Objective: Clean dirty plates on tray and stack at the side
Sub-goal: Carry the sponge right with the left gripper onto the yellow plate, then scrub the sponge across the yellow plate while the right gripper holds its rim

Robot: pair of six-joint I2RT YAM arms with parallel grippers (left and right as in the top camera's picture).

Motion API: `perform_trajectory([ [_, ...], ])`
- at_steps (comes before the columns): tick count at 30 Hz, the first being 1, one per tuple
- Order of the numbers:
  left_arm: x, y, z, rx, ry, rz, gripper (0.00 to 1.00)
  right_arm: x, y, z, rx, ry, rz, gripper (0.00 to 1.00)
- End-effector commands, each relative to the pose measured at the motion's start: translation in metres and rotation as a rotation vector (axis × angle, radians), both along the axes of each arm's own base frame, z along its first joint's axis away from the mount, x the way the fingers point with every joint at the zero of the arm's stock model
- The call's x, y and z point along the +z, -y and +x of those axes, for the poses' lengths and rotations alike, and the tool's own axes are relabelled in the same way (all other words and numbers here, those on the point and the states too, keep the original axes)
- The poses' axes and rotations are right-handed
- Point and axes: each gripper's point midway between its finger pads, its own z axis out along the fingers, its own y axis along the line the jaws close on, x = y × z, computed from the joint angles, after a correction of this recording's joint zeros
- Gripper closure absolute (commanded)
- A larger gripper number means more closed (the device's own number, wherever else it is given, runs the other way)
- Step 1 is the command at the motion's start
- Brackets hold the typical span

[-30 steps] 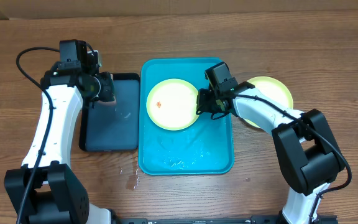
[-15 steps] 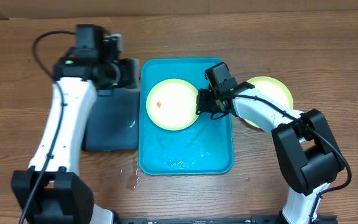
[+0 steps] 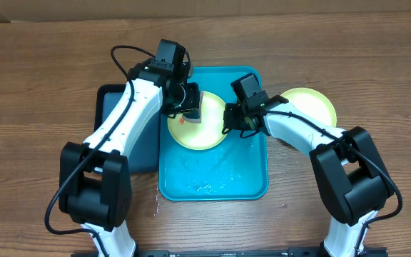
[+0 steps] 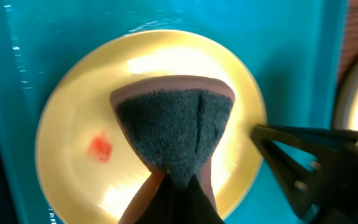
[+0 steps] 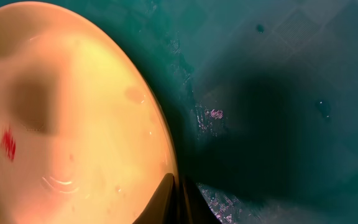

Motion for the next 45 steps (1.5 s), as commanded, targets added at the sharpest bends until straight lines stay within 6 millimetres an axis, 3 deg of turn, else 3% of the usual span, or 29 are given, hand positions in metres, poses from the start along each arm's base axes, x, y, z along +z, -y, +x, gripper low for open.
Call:
perform_trajectory([
  [1,0.001,-0.012,0.01,0.052,0.018,0.04,0.96,0.009,-0.001,0.001,0.002,0.028,-0.003,0.96],
  [8,-0.014,-0.01,0.009,-0.054,0.018,0.079,0.96,0.009,-0.001,0.001,0.002,0.028,-0.003,0.96],
  [21,-0.069,-0.012,0.01,-0.258,-0.014,0.164,0.96,0.009,-0.001,0.001,0.002,0.028,-0.003,0.96],
  [24,-0.089,-0.016,0.006,-0.259,-0.06,0.182,0.96,0.009,-0.001,0.001,0.002,0.027,-0.003,0.95],
  [27,-0.108,-0.014,-0.002,-0.267,-0.115,0.171,0.96,0.009,-0.001,0.001,0.002,0.028,-0.003,0.88],
  [30,-0.117,-0.009,-0.01,-0.282,-0.153,0.132,0.96,0.009,-0.002,0.003,0.002,0.033,0.0,0.88],
  [36,-0.096,0.024,-0.012,-0.336,-0.14,-0.074,0.96,0.008,-0.002,0.003,0.002,0.032,-0.001,0.92],
  [41,-0.046,0.044,0.002,-0.361,-0.05,-0.252,0.96,0.008,-0.002,0.003,0.002,0.032,-0.001,0.92],
  [45,-0.006,0.036,0.015,-0.351,0.056,-0.247,0.96,0.008,-0.002,0.003,0.002,0.032,0.0,0.96],
])
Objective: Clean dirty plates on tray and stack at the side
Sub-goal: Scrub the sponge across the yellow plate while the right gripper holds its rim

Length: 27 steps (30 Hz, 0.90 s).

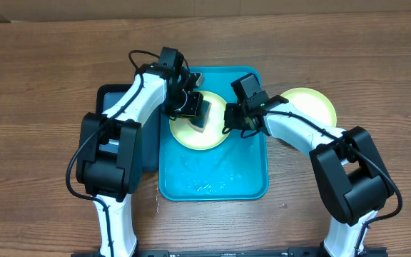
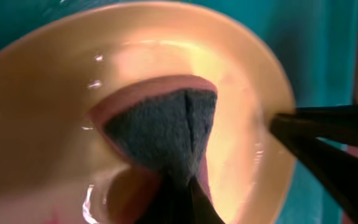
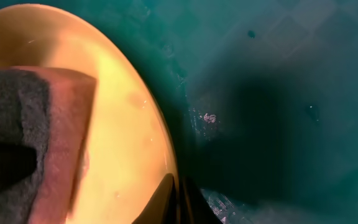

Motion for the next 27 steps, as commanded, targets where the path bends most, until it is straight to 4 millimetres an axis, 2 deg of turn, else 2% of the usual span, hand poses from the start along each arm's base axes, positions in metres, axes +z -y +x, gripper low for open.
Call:
perform_trajectory([
  [1,0.059,0.004,0.016,-0.024,0.139,-0.082,0.96,0.008,-0.004,0.001,0.008,0.021,0.011,0.96],
  [5,0.064,-0.016,0.015,0.005,0.17,0.046,0.96,0.008,-0.004,0.001,0.008,0.021,0.012,0.94],
  [10,0.04,-0.038,0.007,0.021,0.14,0.21,0.96,0.008,-0.004,0.001,0.008,0.021,0.012,0.94],
  [14,0.023,-0.054,0.008,0.038,0.157,0.304,0.96,0.008,-0.004,0.001,0.008,0.021,0.012,0.94],
  [20,0.002,-0.055,0.005,0.041,0.171,0.298,0.96,0.008,-0.004,0.001,0.008,0.021,0.012,0.94],
  [25,-0.017,-0.037,-0.008,0.008,0.165,0.194,0.96,0.008,-0.004,0.001,0.008,0.021,0.012,0.95],
  [27,-0.026,-0.036,-0.011,0.01,0.169,0.19,0.96,0.008,-0.004,0.001,0.008,0.021,0.012,0.96],
])
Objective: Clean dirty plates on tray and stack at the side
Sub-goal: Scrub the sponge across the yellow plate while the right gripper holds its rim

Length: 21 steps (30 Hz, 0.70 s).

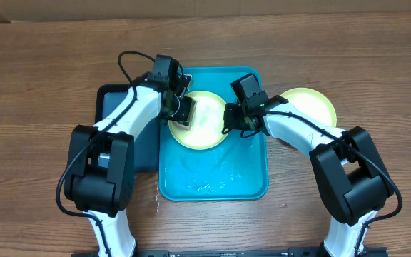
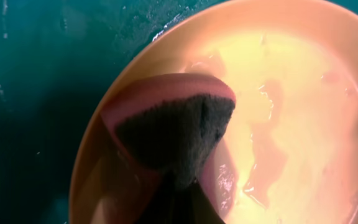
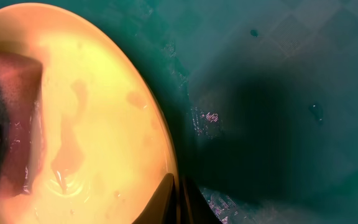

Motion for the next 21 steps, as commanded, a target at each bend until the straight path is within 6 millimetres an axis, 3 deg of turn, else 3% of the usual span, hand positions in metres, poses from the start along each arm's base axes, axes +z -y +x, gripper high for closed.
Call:
perform_trajectory([
  [1,-0.015,0.009,-0.019,-0.033,-0.033,-0.039,0.96,0.008,-0.004,0.001,0.006,0.022,0.01,0.96],
  [5,-0.023,0.018,-0.028,-0.02,-0.061,-0.11,0.96,0.008,-0.004,0.001,0.008,0.023,0.01,0.96],
  [8,-0.013,0.037,-0.035,-0.057,-0.092,-0.233,0.96,0.008,-0.006,0.001,0.015,0.027,0.011,0.96],
  [11,0.01,0.061,-0.035,-0.107,-0.102,-0.384,0.96,0.009,-0.007,0.001,0.021,0.031,0.015,0.96],
  [14,0.035,0.068,-0.023,-0.114,-0.059,-0.423,0.96,0.009,-0.008,0.001,0.021,0.032,0.015,0.96],
  [21,0.098,0.05,0.014,-0.092,0.17,-0.288,0.96,0.009,-0.007,0.001,0.028,0.032,0.011,0.96],
])
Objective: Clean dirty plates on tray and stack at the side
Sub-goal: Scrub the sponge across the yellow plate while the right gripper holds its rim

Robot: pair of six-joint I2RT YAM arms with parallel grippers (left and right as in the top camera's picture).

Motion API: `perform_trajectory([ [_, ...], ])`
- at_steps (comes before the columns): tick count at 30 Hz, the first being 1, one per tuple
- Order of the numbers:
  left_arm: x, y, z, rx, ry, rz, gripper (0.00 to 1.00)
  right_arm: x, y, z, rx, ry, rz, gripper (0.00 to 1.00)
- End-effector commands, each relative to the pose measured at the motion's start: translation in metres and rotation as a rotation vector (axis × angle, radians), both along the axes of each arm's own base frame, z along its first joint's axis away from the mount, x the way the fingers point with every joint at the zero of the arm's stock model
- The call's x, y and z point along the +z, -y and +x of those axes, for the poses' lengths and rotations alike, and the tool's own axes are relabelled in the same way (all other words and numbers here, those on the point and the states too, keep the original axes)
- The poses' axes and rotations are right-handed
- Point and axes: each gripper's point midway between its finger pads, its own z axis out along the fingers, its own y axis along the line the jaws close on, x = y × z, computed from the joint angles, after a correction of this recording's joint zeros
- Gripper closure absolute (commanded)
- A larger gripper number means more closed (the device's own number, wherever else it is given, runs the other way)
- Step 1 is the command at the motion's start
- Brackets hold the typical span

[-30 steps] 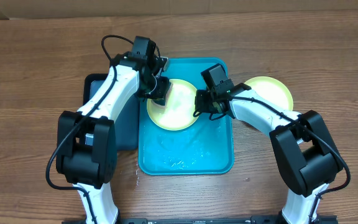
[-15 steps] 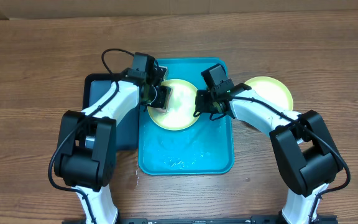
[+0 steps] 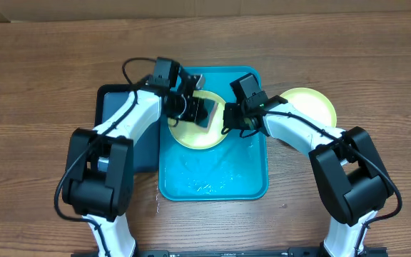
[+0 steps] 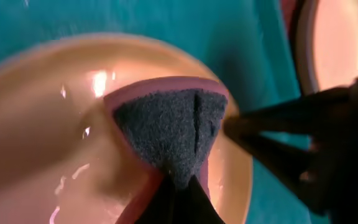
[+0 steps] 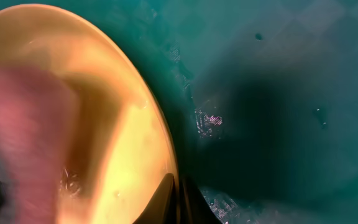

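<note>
A yellow plate (image 3: pixel 191 130) lies wet at the back of the teal tray (image 3: pixel 212 178). My left gripper (image 3: pixel 200 113) is shut on a pink sponge with a dark scrub face (image 4: pixel 166 127), pressed on the plate (image 4: pixel 48 124) toward its right side. My right gripper (image 3: pixel 226 120) is shut on the plate's right rim (image 5: pixel 166 155), its fingertips (image 5: pixel 176 198) pinching the edge. The sponge (image 5: pixel 23 137) shows blurred at the left of the right wrist view. No red stain shows on the plate.
A second yellow plate (image 3: pixel 311 106) lies on the wooden table right of the tray. A dark blue tray (image 3: pixel 113 132) sits left of the teal one, under my left arm. Water films the teal tray's floor (image 5: pixel 278 112).
My left gripper has carried the sponge from the plate's left rim to its right side, close to my right gripper. The right gripper has kept its hold on the rim.
First the sponge hung over the plate, which bore a red stain at its left, while my right gripper pinched the rim. Then the sponge was down on the plate's middle, then at the left with reddish smears in the water. Now it rubs the right side.
</note>
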Motion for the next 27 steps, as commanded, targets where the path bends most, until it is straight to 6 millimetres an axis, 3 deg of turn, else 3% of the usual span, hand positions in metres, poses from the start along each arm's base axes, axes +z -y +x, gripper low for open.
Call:
perform_trajectory([
  [1,0.057,-0.007,0.021,0.028,0.172,0.04,0.96,0.008,-0.005,0.0,0.022,0.021,0.015,0.96],
  [5,0.046,-0.019,0.016,0.014,0.168,0.121,0.96,0.008,-0.005,0.0,0.022,0.022,0.015,0.96],
  [18,-0.041,-0.05,0.004,0.023,0.034,0.33,0.96,0.008,-0.005,0.0,0.022,0.022,0.015,0.96],
  [24,-0.067,-0.049,0.003,0.023,-0.007,0.332,0.96,0.008,-0.005,0.0,0.022,0.022,0.015,0.96],
  [27,-0.068,-0.033,-0.001,-0.008,-0.03,0.24,0.96,0.008,-0.005,0.0,0.022,0.022,0.015,0.96],
])
